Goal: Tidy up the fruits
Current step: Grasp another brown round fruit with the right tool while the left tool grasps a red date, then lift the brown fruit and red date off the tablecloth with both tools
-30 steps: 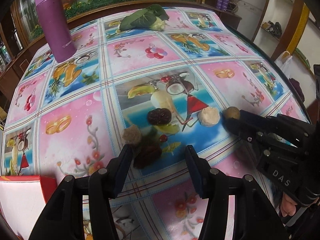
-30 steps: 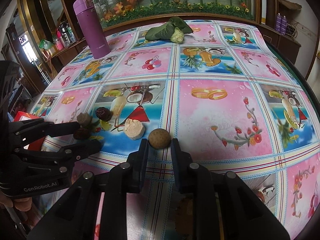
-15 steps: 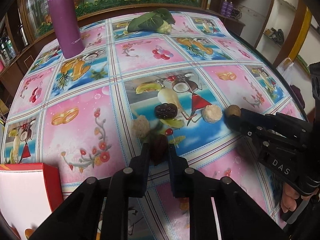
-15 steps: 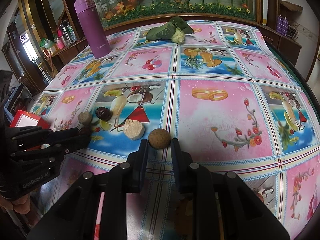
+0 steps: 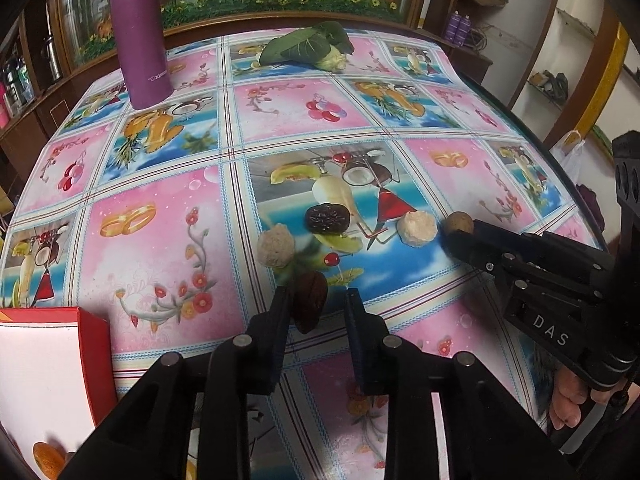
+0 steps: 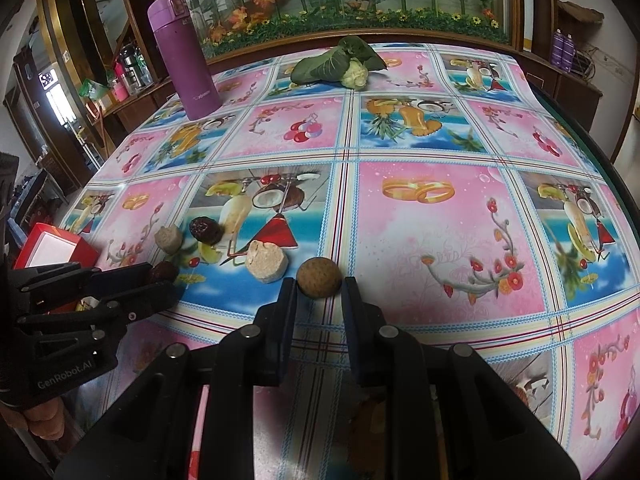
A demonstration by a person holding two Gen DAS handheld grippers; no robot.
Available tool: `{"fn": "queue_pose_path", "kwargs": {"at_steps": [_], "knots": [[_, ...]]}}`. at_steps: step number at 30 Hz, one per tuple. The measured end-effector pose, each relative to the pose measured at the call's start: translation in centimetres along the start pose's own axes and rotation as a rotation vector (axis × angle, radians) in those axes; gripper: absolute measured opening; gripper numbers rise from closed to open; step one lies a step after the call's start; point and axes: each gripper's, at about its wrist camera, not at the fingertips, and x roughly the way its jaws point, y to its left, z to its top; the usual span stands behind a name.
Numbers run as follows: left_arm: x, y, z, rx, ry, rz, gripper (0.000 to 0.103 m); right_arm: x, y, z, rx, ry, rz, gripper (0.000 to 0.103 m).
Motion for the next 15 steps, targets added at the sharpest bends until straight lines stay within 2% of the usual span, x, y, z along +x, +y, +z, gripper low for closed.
{"fn": "queue_pose_path", "kwargs": {"at_steps": [4,6,9,13,15], "knots": [[0.0,-0.2,-0.1,0.015,-0.003,0.013,0.025,0.0,-0.1,0.0,0.006,-0.001,0.002,0.025],[-0.1,-0.1,-0.2,0.009,-0.003,0.032,0.015,-0.1,-0.2,0.0,0.012,-0.002,0.0,0.025],[-0.4,0.3,-0.5,-0.029,-0.006,0.033,0.015,-0.2,-0.5,0.1,0.023,-0.008,-0.004,0.025],[-1.5,-0.2,-1.3,-0.032,-0.041,0.097,0.015,-0.3,-0.8,0.1,0.041,-0.02,-0.01,0.025],[-2.2,-0.3,-1.5,-0.041,-0.061,0.105,0.015,-0.4,-0.9,0.2,0.049,-0.024,-0.012,0.025]]}}
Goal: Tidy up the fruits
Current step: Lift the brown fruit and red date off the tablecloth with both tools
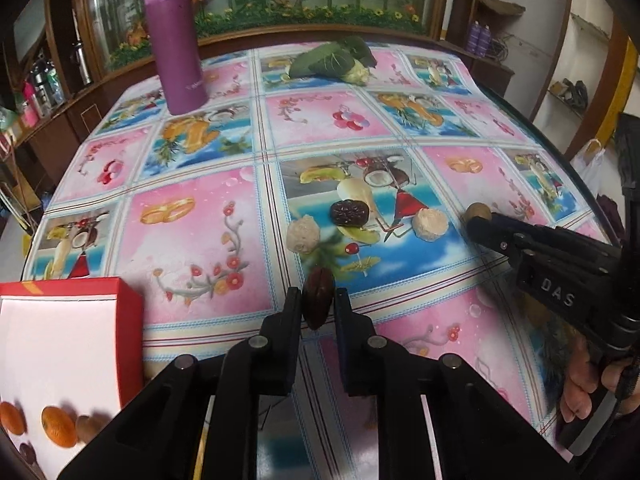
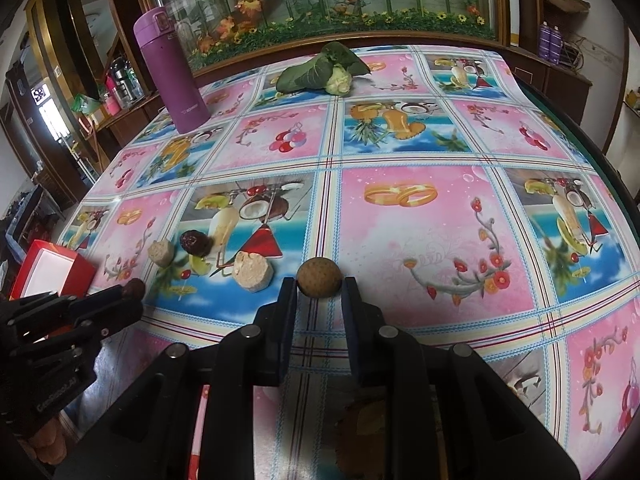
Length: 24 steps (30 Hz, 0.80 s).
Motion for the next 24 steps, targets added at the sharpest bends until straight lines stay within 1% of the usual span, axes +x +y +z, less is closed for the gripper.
{"fn": "queue_pose_path", "kwargs": {"at_steps": [6,9,13,21,24], "knots": [[-2.8,-0.2,-0.2,-0.007,-0.08,0.056,0.015,-0.3,-0.2,0.0,0.014,-0.015,0.0,0.025],[-4.5,-0.4,-0.3,0.002,-0.139,0.099,0.015,-0.5,-0.3,0.1,0.017,-0.022,0.0,0.025],[-6.0,-0.5,-0.6,0.0,-0.185,0.134,0.015,-0.5,-0.3,0.0,0.02,-0.024,-0.001,0.024],[-7.6,0.2,-1.5,-0.024,-0.217,0.154,0.015,-0.7,-0.7,0.1,0.036,-0.035,-0.005,0.024],[-7.7,0.6,-1.8,-0.039,-0.215,0.153,0.015,-0.8,-0.8,0.0,0.041,-0.039,-0.01,0.024]]}}
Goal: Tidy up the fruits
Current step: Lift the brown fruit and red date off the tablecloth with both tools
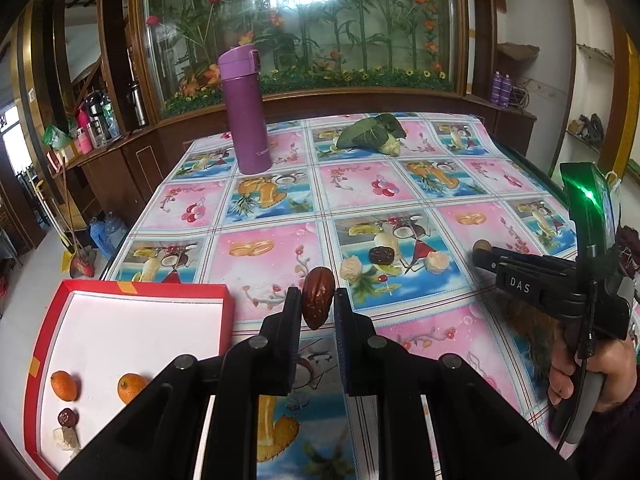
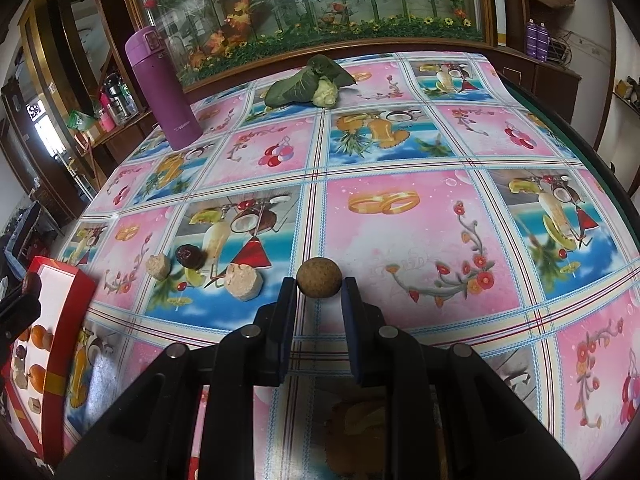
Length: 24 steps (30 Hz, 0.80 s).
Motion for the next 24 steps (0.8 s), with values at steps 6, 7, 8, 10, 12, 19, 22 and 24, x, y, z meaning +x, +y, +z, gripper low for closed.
{"fn": "queue_pose_path", "kwargs": {"at_steps": [6,7,8,10,12,19,22,24], "knots": [[-0.2,0.6,-0.4,-0.02,0.004,0.004,0.015,0.0,-0.1,-0.1,0.009,0.001,-0.008,0.024],[-0.3,0.7,-0.5,-0.021,0.003,0.006,0.015,0.0,-0.2,-0.1,0.011,0.001,-0.009,0.024],[-0.3,0.8,-0.6,-0.022,0.005,0.006,0.015,0.0,-0.2,-0.1,0.013,0.0,-0.011,0.024],[-0.3,1.0,-0.7,-0.026,0.011,0.007,0.015,0.0,-0.3,-0.1,0.016,-0.002,-0.013,0.024],[-0.2,1.1,-0.9,-0.027,0.013,0.008,0.015,-0.1,-0.3,-0.1,0.018,-0.006,-0.013,0.024],[-0.4,1.9,-1.3,-0.046,0.02,0.003,0.015,-0.1,-0.6,-0.1,0.03,-0.007,-0.019,0.024],[-0.9,2.5,-1.7,-0.056,0.017,-0.001,0.015,-0.2,-0.7,-0.1,0.035,-0.016,-0.021,0.024],[-1.3,3.1,-2.1,-0.068,0.018,-0.01,0.015,-0.4,-0.8,0.0,0.04,-0.024,-0.024,0.024]]}}
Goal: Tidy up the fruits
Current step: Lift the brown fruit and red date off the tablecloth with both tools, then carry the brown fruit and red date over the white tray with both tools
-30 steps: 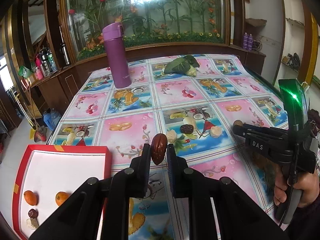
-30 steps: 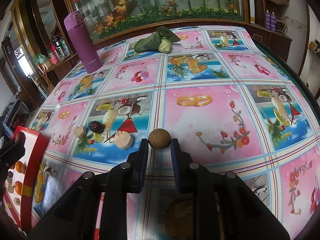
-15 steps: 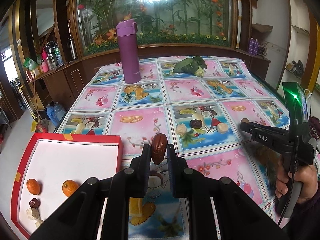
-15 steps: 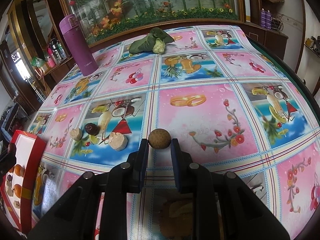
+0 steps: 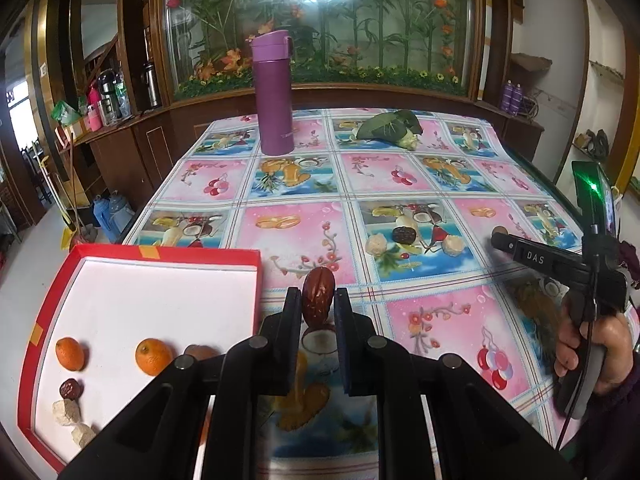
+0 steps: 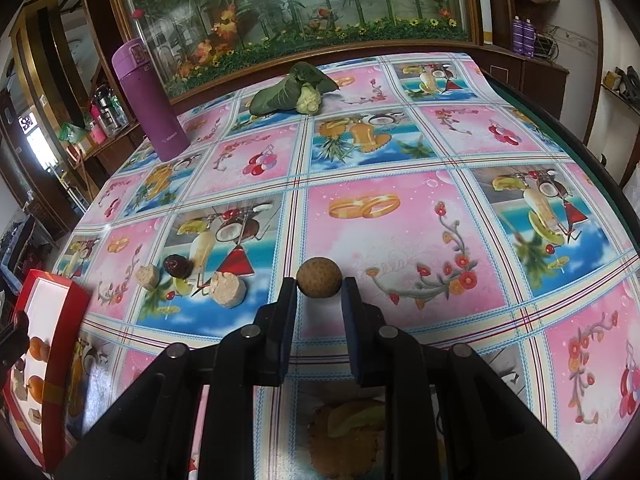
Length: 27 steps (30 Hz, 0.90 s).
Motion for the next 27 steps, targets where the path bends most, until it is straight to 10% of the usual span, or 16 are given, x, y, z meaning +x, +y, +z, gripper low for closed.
{"fn": "queue_pose_path", "kwargs": {"at_steps": [21,27], "knots": [[-4.1,8.2,-3.1,-0.115,-0.061,0.101,0.015,-1.5,0.1,-0.3,0.034,-0.074,-0.042,0.024],[-4.0,10.7,-4.2,-0.164,-0.045,0.109,0.015,-2.7,5.6,-1.3,-0.025,-0.097,0.074,0.025]]}}
